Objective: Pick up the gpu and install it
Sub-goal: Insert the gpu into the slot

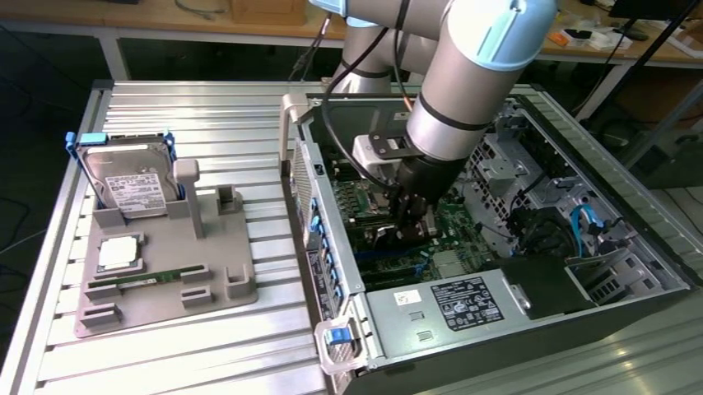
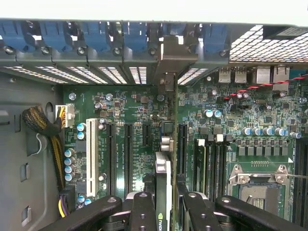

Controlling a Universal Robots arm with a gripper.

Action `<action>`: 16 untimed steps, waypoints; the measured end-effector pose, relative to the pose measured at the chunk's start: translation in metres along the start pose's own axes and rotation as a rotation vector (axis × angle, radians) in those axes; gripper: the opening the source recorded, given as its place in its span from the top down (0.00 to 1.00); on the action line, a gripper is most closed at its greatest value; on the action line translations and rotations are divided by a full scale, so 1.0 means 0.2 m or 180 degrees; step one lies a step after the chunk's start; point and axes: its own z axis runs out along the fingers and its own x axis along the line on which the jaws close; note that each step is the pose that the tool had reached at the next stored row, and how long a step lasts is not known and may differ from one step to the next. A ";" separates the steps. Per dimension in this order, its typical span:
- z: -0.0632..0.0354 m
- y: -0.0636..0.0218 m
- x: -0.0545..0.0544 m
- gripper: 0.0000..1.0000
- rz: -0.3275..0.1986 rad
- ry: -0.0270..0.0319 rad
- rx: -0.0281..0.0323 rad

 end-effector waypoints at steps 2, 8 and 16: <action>0.006 0.001 0.00 0.73 0.0001 0.0001 -0.0001; 0.015 0.003 0.00 0.73 0.0001 0.0000 0.0000; 0.008 0.004 0.00 0.73 0.0001 -0.0004 0.0002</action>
